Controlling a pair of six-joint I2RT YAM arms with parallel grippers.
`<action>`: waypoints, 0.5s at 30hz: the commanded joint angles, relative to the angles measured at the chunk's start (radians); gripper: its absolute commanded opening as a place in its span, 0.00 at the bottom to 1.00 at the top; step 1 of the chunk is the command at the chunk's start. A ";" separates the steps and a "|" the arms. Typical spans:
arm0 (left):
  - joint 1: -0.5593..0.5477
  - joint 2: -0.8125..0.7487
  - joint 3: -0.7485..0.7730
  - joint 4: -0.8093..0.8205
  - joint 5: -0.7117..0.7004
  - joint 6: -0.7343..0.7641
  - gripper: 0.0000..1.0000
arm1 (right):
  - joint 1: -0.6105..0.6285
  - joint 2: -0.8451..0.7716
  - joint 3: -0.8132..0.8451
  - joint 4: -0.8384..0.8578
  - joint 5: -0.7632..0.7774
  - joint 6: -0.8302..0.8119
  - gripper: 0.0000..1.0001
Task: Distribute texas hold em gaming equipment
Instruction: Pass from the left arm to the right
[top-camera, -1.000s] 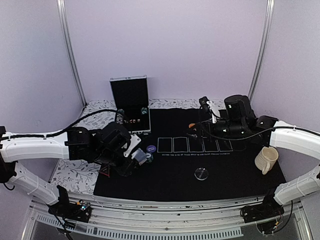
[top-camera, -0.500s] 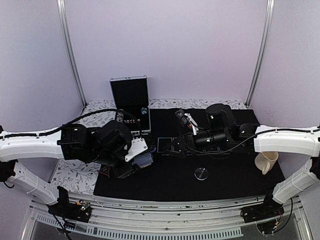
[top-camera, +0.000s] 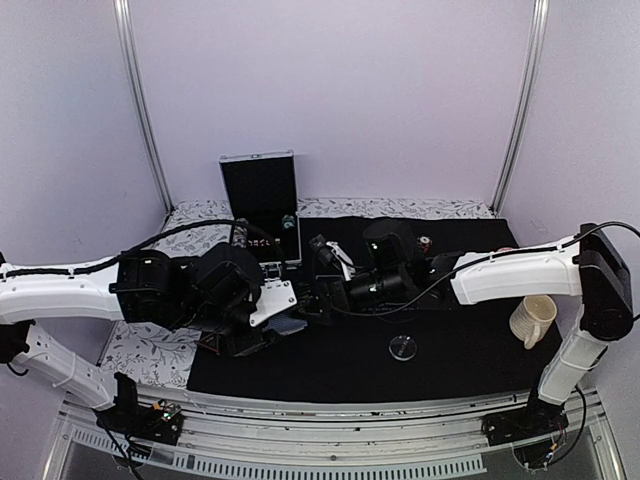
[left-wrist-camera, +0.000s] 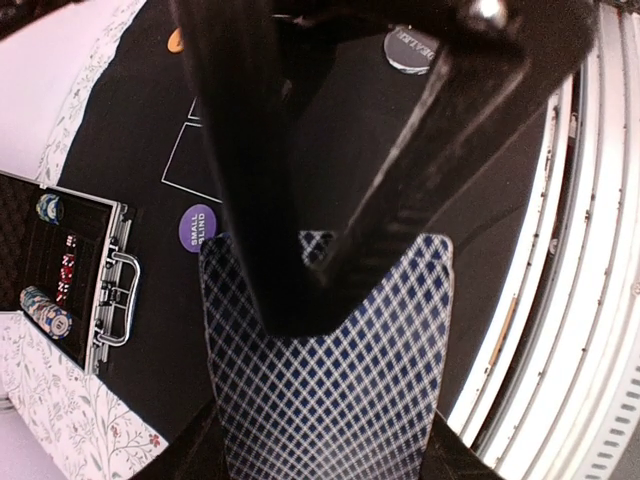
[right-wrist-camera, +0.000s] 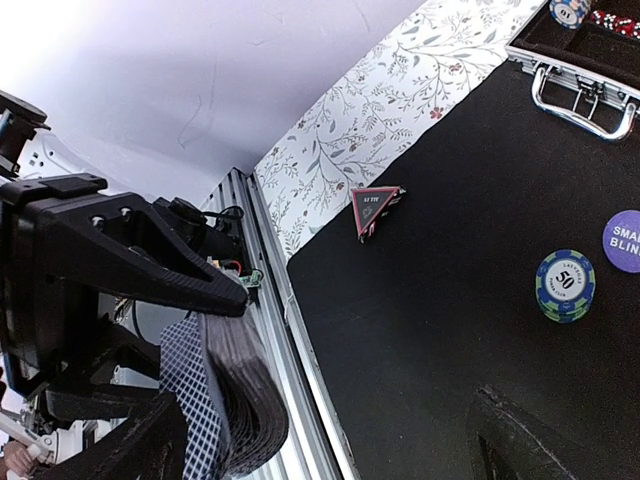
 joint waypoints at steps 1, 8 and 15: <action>-0.020 -0.011 0.013 0.039 -0.024 0.024 0.51 | 0.008 0.050 0.043 0.043 -0.006 0.010 1.00; -0.020 -0.022 -0.005 0.042 -0.046 0.031 0.50 | 0.008 0.040 0.033 -0.042 0.041 -0.032 0.92; -0.021 -0.015 -0.019 0.043 -0.055 0.034 0.49 | 0.008 0.002 0.033 -0.088 0.029 -0.063 0.84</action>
